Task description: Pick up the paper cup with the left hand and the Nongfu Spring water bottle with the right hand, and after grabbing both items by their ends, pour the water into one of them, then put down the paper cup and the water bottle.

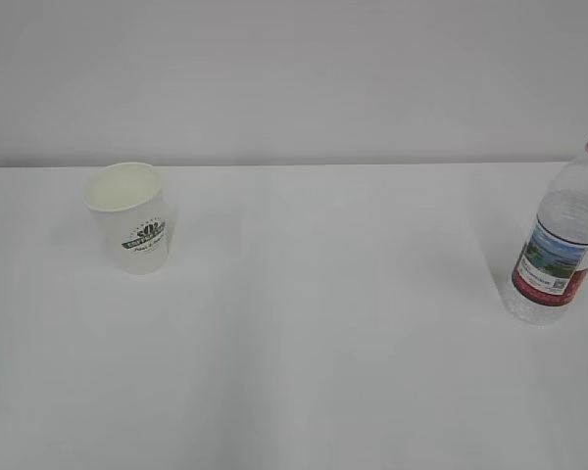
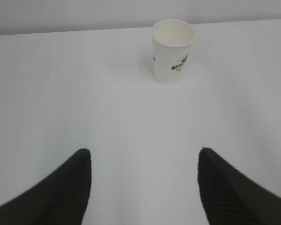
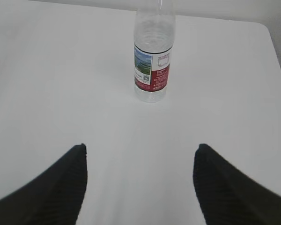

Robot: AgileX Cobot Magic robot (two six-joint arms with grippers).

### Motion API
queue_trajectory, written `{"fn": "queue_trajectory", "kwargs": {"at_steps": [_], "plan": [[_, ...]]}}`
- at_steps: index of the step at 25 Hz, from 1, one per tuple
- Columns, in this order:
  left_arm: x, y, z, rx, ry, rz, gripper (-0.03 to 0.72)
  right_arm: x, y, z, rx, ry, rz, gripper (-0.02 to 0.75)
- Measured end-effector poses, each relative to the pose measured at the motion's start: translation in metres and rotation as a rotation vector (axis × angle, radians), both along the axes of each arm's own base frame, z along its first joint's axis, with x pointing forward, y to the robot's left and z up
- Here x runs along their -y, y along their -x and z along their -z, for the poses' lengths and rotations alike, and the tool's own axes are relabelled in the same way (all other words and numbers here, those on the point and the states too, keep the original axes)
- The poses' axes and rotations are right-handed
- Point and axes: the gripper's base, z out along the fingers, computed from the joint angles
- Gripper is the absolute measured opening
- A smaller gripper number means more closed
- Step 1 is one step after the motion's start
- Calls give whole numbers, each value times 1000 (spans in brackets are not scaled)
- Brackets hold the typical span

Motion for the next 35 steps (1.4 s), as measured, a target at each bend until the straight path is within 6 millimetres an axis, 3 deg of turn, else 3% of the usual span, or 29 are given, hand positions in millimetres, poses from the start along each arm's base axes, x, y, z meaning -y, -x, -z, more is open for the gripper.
{"fn": "queue_trajectory", "kwargs": {"at_steps": [15, 35], "plan": [[5, -41, -13, 42, 2, -5, 516, -5, -34, -16, 30, -1, -5, 534], [12, -95, -18, 74, 3, -9, 510, -12, -84, -23, 54, 0, -14, 534]]}}
